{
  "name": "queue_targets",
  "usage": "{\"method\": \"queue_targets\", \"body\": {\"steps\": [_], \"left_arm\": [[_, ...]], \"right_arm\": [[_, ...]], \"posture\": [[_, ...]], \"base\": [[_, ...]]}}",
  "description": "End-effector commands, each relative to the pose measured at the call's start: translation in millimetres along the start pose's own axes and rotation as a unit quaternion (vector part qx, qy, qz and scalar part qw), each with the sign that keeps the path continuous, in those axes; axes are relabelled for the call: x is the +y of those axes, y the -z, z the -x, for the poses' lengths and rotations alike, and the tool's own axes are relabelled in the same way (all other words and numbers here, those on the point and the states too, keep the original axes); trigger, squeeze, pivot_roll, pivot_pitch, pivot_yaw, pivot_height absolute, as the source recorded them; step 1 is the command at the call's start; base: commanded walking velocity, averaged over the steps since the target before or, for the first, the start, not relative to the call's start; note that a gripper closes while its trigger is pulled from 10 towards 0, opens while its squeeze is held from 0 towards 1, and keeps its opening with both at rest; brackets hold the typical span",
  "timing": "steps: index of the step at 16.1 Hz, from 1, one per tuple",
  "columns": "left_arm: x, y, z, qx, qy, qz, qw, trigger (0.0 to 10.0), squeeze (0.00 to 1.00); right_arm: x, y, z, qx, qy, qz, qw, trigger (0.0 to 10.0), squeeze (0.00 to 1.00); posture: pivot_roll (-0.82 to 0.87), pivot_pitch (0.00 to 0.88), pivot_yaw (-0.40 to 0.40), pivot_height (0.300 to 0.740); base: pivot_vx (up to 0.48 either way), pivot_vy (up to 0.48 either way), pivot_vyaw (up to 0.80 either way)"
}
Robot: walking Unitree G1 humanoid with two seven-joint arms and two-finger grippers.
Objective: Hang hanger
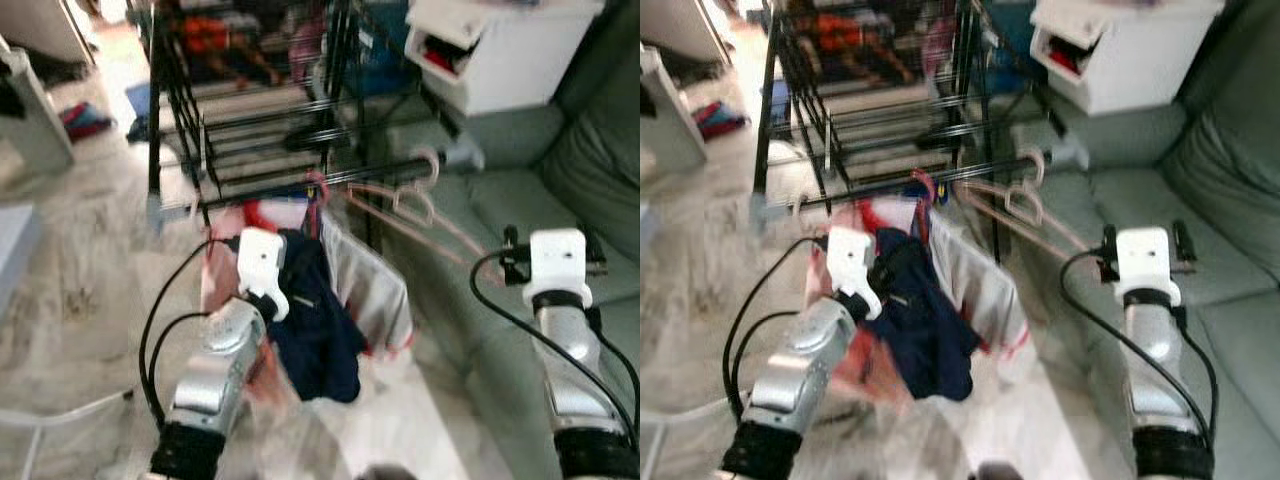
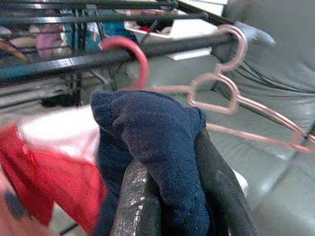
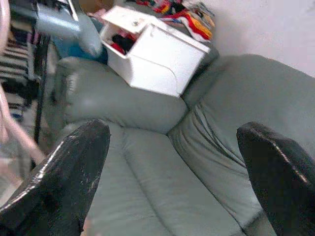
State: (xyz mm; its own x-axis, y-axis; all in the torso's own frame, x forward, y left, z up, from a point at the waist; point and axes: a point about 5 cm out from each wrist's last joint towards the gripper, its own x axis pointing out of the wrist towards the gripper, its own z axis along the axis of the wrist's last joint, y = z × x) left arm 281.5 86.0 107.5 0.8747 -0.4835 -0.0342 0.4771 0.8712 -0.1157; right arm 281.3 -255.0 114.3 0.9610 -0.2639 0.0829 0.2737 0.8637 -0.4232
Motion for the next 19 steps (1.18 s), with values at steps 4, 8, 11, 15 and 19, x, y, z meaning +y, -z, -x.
{"method": "queue_targets", "body": {"steps": [4,8,11,15,19], "left_arm": [[9.6,-8.2,3.0,-0.011,-0.022,-0.005,1.000,10.0,0.00],[12.6,-11.9,2.6,-0.013,-0.034,-0.004,0.999,10.0,0.00],[16.9,-11.9,6.8,-0.005,-0.045,-0.009,0.999,10.0,0.00],[16.5,-10.8,8.6,0.002,-0.052,-0.006,0.999,10.0,0.00],[13.4,-9.1,7.9,0.009,-0.046,-0.005,0.999,10.0,0.00]], "right_arm": [[21.4,3.3,-2.8,0.019,-0.097,-0.025,0.995,10.0,0.00],[14.6,12.6,-6.1,0.040,-0.164,-0.011,0.986,10.0,0.00],[10.1,20.1,-7.1,0.063,-0.242,0.001,0.968,10.0,0.00],[-7.0,27.5,-8.5,0.081,-0.283,0.037,0.955,10.0,0.00],[-29.2,26.6,-0.1,0.070,-0.285,0.008,0.956,10.0,0.00]], "posture": [[-0.05,0.000,0.012,0.740],[-0.04,0.000,0.008,0.740],[-0.03,0.000,0.003,0.740],[-0.03,0.000,-0.009,0.740],[-0.04,0.000,0.003,0.740]], "base": [[0.480,0.000,0.00],[0.085,0.000,0.00],[0.000,0.000,0.00],[0.000,0.000,0.00],[0.000,0.000,0.00]]}}
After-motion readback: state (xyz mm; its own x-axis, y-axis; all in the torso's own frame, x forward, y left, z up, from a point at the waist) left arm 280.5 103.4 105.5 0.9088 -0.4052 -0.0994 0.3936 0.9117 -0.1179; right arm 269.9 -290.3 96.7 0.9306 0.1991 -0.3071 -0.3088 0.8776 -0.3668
